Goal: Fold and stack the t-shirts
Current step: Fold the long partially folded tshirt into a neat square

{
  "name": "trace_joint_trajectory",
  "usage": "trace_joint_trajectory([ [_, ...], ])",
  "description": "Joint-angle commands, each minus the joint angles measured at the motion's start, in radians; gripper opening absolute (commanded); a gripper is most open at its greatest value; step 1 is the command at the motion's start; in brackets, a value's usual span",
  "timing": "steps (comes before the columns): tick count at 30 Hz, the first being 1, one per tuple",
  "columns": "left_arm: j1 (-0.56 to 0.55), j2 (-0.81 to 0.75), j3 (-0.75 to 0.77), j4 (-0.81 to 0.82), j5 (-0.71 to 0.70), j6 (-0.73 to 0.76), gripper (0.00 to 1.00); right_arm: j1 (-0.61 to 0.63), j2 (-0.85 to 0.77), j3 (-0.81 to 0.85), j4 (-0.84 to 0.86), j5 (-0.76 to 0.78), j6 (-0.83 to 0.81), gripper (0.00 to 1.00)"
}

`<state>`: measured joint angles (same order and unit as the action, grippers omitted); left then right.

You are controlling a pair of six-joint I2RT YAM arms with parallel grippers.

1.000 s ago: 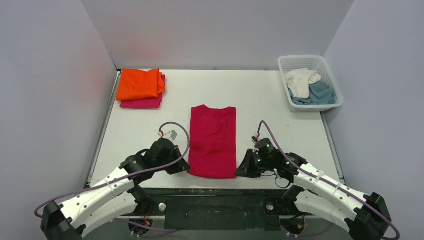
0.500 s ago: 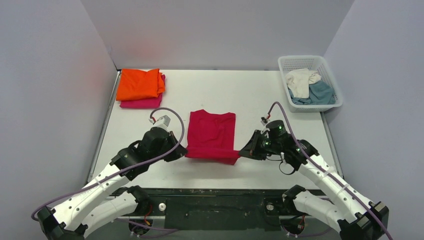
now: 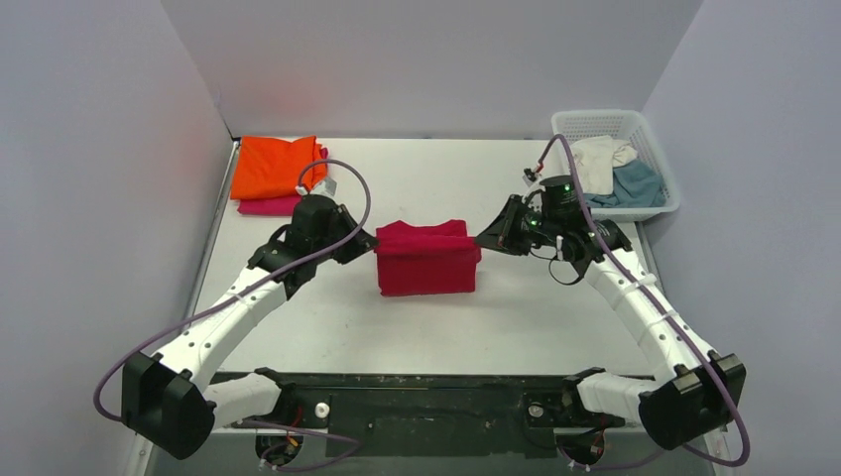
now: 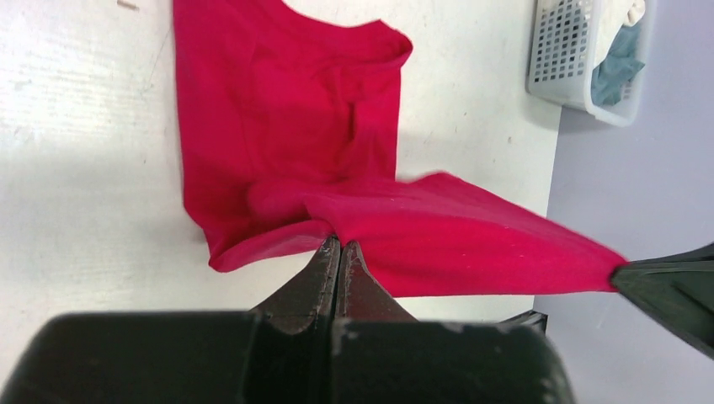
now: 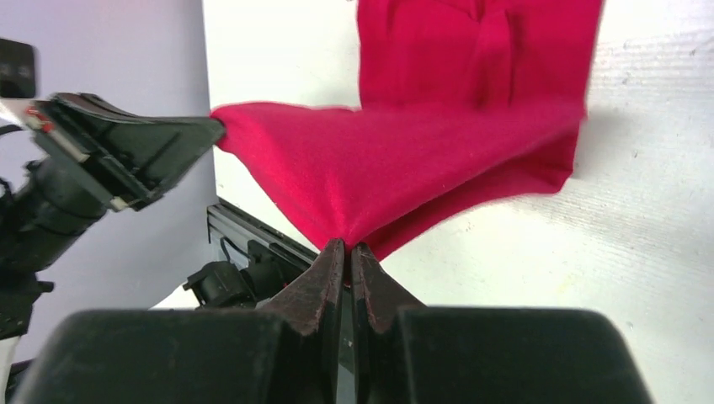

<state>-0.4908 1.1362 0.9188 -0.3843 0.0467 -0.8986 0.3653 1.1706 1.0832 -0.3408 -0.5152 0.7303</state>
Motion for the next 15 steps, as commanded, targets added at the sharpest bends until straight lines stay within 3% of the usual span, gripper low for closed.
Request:
trace_joint_trajectory([
  [1, 0.034, 0.055, 0.083, 0.062, -0.003, 0.034, 0.00, -0.020, 0.085, -0.014, 0.024, -0.075, -0.008, 0.00],
  [10, 0.071, -0.005, 0.039, 0.013, 0.002, 0.038, 0.00, -0.017, 0.098, -0.072, 0.080, -0.158, 0.043, 0.00],
  [15, 0.072, -0.120, -0.024, -0.019, 0.020, 0.041, 0.00, -0.016, 0.042, -0.150, 0.087, -0.199, 0.067, 0.00],
])
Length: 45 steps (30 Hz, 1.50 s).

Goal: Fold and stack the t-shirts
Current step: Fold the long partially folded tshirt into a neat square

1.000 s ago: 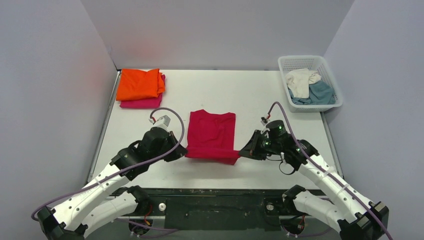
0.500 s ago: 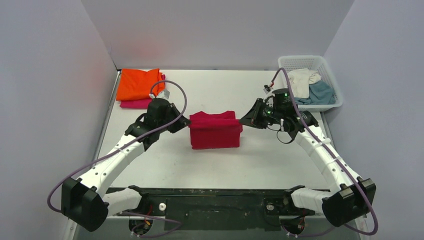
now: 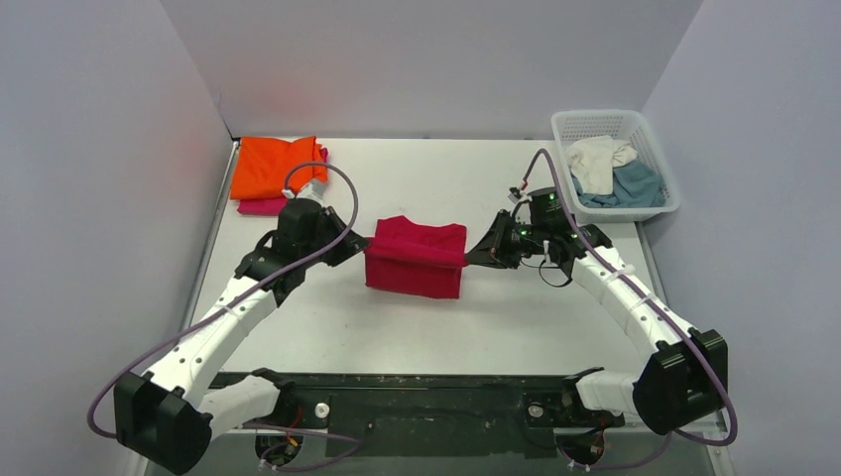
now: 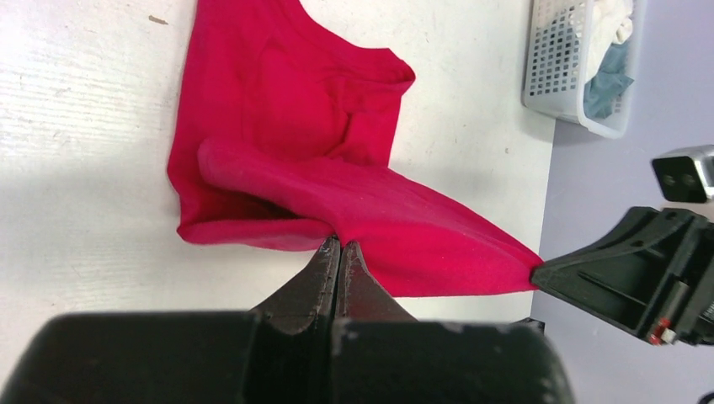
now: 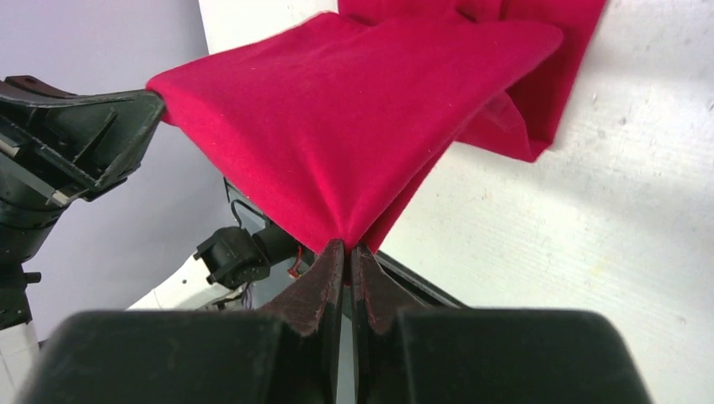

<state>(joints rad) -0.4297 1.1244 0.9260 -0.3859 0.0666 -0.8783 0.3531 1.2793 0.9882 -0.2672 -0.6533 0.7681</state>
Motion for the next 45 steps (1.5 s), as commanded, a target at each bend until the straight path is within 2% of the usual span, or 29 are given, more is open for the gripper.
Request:
trace_joint_trajectory([
  [1, 0.011, -0.126, -0.060, -0.020, 0.003, 0.023, 0.00, -0.004, -0.073, -0.064, 0.015, -0.065, 0.035, 0.00],
  [6, 0.010, -0.220, -0.126, -0.047, 0.002, 0.017, 0.00, -0.007, -0.104, -0.103, 0.024, -0.061, 0.045, 0.00],
  [10, 0.011, -0.186, -0.120, 0.010, 0.015, 0.008, 0.00, -0.009, -0.098, -0.094, 0.036, -0.053, 0.041, 0.00],
  [15, 0.012, -0.124, -0.064, 0.040, -0.045, 0.020, 0.00, -0.038, -0.037, -0.080, 0.058, -0.051, 0.035, 0.00],
  [28, 0.055, 0.162, 0.089, 0.119, -0.043, 0.084, 0.00, -0.125, 0.161, 0.020, 0.162, -0.038, 0.033, 0.00],
  [38, 0.094, 0.408, 0.219, 0.155, -0.039, 0.125, 0.00, -0.189, 0.332, 0.120, 0.181, -0.058, 0.014, 0.00],
  [45, 0.106, 0.567, 0.306, 0.167, -0.037, 0.137, 0.00, -0.202, 0.511, 0.227, 0.163, -0.041, 0.000, 0.00],
])
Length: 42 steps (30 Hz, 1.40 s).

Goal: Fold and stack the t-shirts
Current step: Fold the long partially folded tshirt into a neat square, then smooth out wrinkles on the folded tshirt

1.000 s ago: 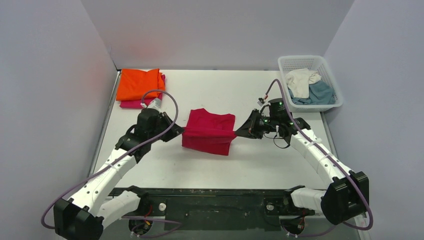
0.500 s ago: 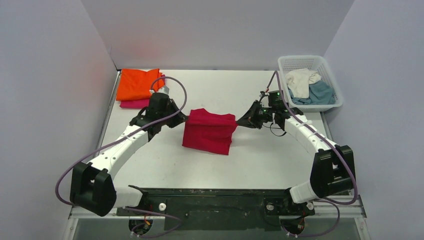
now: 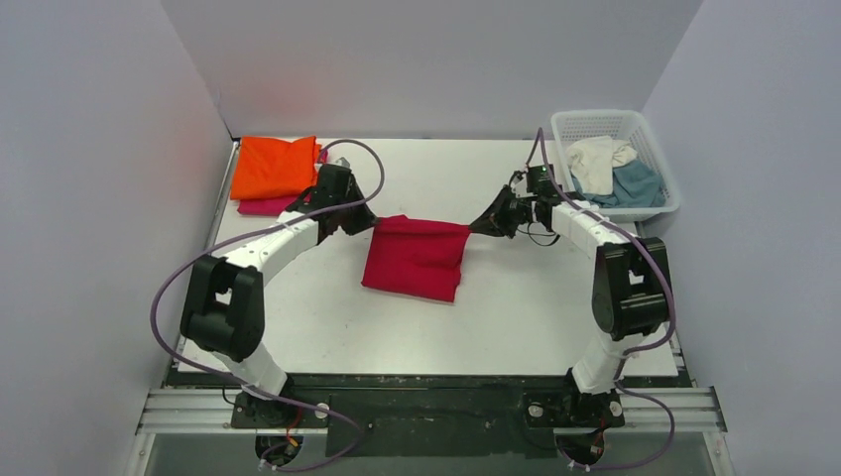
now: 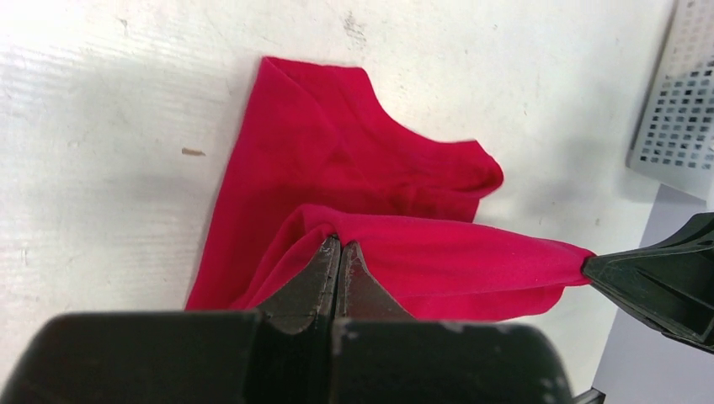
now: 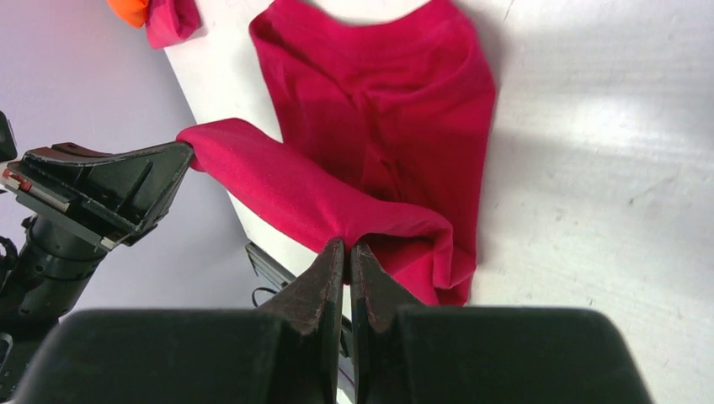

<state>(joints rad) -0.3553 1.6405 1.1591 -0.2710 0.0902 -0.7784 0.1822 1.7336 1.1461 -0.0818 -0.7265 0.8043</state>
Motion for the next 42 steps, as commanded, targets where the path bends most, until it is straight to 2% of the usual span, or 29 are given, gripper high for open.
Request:
trace_joint_trajectory([
  [1, 0.031, 0.082, 0.088, 0.058, -0.063, 0.036, 0.00, -0.033, 0.084, 0.086, -0.024, 0.041, -0.037, 0.00],
  [9, 0.038, 0.238, 0.189, 0.039, -0.043, 0.041, 0.00, -0.045, 0.238, 0.221, -0.074, 0.047, -0.081, 0.00],
  [17, 0.059, 0.292, 0.217, 0.031, -0.060, 0.044, 0.00, -0.047, 0.359, 0.362, -0.146, 0.037, -0.160, 0.00],
  [19, 0.061, 0.295, 0.222, 0.029, -0.060, 0.043, 0.00, -0.047, 0.379, 0.388, -0.159, 0.035, -0.169, 0.06],
  [20, 0.063, 0.295, 0.226, 0.026, -0.057, 0.042, 0.04, -0.048, 0.388, 0.409, -0.176, 0.036, -0.173, 0.18],
  [21, 0.065, 0.291, 0.235, 0.024, -0.053, 0.042, 0.11, -0.049, 0.391, 0.420, -0.201, 0.038, -0.184, 0.24],
  [22, 0.065, 0.287, 0.246, 0.019, -0.053, 0.045, 0.34, -0.049, 0.390, 0.445, -0.218, 0.047, -0.191, 0.34],
  [23, 0.065, 0.276, 0.253, 0.016, -0.052, 0.046, 0.48, -0.049, 0.385, 0.454, -0.247, 0.055, -0.207, 0.39],
  [24, 0.065, 0.261, 0.265, 0.011, -0.052, 0.052, 0.73, -0.048, 0.364, 0.465, -0.261, 0.076, -0.213, 0.49],
  [25, 0.065, 0.252, 0.268, 0.010, -0.047, 0.055, 0.78, -0.047, 0.350, 0.465, -0.280, 0.091, -0.224, 0.55],
  [26, 0.064, 0.231, 0.272, 0.007, -0.042, 0.062, 0.82, -0.045, 0.313, 0.455, -0.287, 0.121, -0.228, 0.67],
  [28, 0.062, 0.192, 0.265, 0.009, -0.023, 0.066, 0.83, -0.034, 0.254, 0.422, -0.296, 0.145, -0.237, 0.78],
  [32, 0.049, 0.163, 0.234, 0.047, 0.060, 0.076, 0.85, 0.030, 0.143, 0.321, -0.273, 0.150, -0.229, 0.88],
  [34, 0.044, 0.172, 0.225, 0.078, 0.145, 0.069, 0.85, 0.083, 0.109, 0.263, -0.200, 0.146, -0.170, 0.89],
  [36, 0.031, 0.193, 0.222, 0.109, 0.245, 0.059, 0.86, 0.146, 0.097, 0.211, -0.028, 0.119, -0.079, 0.89],
  [42, 0.009, 0.277, 0.256, 0.109, 0.313, 0.060, 0.88, 0.218, 0.153, 0.177, 0.215, 0.134, 0.086, 0.89],
])
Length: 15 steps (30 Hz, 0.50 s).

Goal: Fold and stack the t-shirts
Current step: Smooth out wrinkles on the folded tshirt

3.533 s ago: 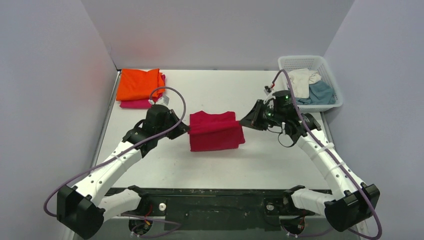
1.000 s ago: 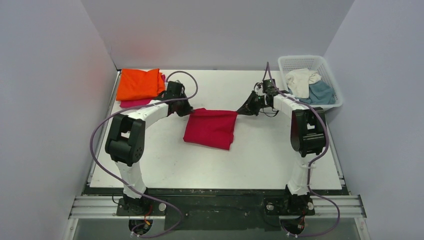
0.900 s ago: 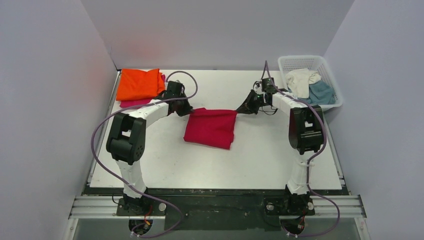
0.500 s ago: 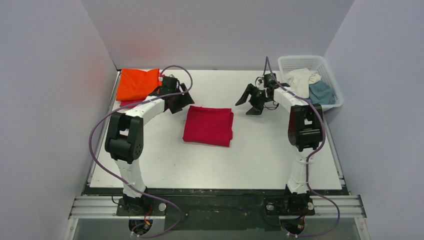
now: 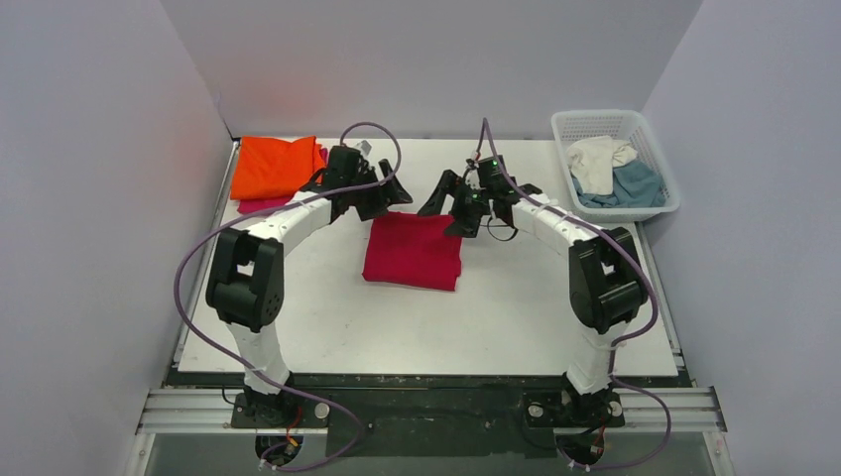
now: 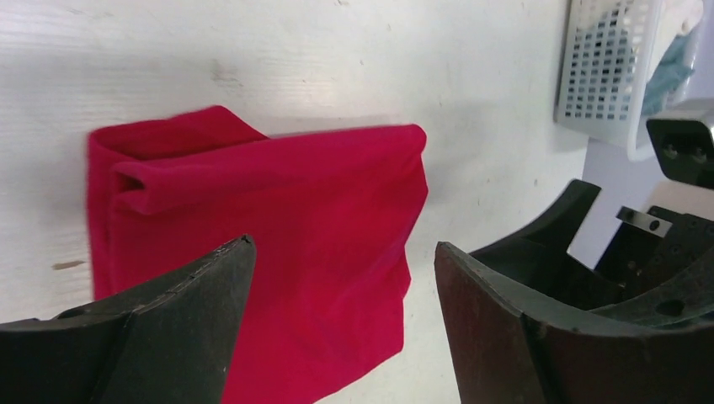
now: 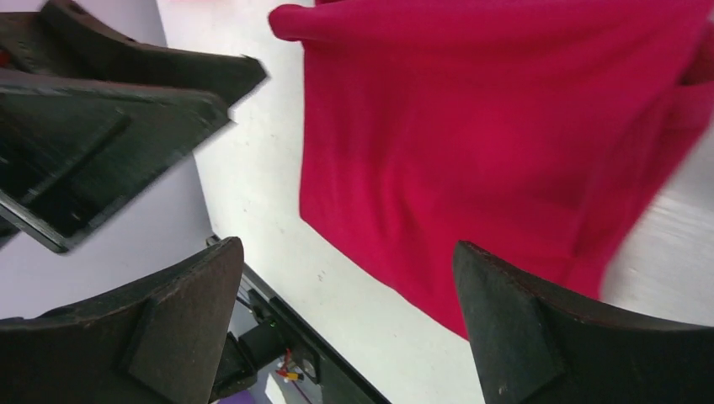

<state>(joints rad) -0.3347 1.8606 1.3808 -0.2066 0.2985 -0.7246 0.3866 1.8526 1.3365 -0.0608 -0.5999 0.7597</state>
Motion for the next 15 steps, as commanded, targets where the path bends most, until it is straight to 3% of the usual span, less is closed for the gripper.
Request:
trace_joint_trajectory([
  [1, -0.012, 0.074, 0.045, 0.043, 0.114, 0.005, 0.88, 0.018, 0.057, 0.002, 0.203, 0.008, 0.138, 0.88],
  [8, -0.014, 0.122, 0.070, 0.047, 0.099, 0.011, 0.90, 0.025, 0.152, 0.029, 0.230, 0.019, 0.172, 0.87],
  [15, 0.001, 0.267, 0.199, -0.033, 0.016, 0.050, 0.91, -0.009, 0.221, 0.019, 0.184, 0.027, 0.122, 0.86],
])
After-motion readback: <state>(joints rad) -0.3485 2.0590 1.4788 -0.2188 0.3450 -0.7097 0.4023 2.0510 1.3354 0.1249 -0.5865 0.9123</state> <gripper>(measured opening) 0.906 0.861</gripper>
